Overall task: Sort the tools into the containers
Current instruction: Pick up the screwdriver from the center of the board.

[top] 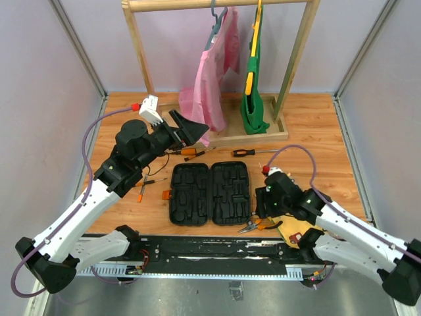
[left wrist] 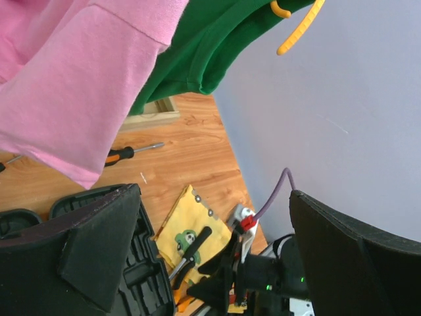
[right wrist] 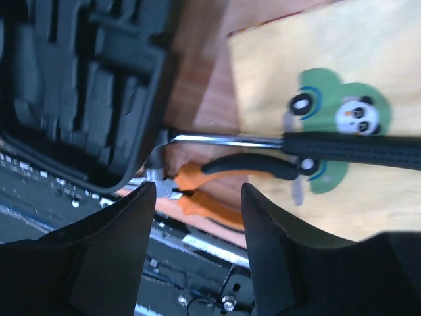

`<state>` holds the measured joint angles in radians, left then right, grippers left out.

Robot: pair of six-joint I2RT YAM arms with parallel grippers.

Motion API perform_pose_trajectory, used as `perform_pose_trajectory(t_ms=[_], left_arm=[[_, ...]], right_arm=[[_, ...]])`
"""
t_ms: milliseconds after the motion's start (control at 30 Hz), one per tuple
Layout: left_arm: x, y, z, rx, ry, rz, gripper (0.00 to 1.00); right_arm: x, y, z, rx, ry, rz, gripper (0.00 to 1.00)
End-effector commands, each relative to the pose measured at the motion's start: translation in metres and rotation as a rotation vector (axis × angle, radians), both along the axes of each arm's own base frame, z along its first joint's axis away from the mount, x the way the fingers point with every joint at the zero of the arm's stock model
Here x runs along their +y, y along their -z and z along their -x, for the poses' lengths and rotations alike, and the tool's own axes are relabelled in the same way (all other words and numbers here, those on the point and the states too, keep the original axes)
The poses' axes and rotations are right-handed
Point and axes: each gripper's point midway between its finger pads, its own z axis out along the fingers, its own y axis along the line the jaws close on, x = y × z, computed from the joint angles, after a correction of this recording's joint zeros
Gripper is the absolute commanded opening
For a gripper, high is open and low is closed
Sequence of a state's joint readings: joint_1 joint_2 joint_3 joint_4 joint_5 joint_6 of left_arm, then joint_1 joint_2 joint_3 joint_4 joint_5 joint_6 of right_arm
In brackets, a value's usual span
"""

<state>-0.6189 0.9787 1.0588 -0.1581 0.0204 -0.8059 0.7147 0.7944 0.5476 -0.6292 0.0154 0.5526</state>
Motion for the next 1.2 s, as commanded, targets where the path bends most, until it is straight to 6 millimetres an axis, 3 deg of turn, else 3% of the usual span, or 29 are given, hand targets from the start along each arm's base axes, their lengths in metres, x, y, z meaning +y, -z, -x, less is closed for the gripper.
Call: perform_pose_trajectory(t_ms=[0, 167, 333, 600, 900, 1167], left_arm=[[0.0, -0.02, 0.006, -0.053, 0.022, 0.038, 0.99], [-0.001, -0.013, 0.007, -0.042, 0.026, 0.04, 0.99], [0.0, -0.022, 0.01, -0.071, 0.037, 0.045, 0.99], [0.005, -0.022, 0.014, -0.089, 0.029, 0.048, 0.99], [0.005, 0.032, 0.013, 0.03, 0.025, -0.021, 0.99], [0.009, 0.04, 0.015, 0.043, 0.014, -0.028, 0.99]], right_arm=[[0.001, -0.006, 0.014, -0.004, -0.034, 0.158, 0.56], [0.008, 0.004, 0.033, 0.007, -0.117, 0.237, 0.49], [0.018, 0.015, 0.051, 0.033, -0.195, 0.229, 0.49], [0.023, 0.033, 0.058, 0.051, -0.252, 0.221, 0.48], [0.019, 0.045, 0.053, 0.058, -0.305, 0.325, 0.47], [0.014, 0.054, 0.06, 0.113, -0.308, 0.361, 0.5]])
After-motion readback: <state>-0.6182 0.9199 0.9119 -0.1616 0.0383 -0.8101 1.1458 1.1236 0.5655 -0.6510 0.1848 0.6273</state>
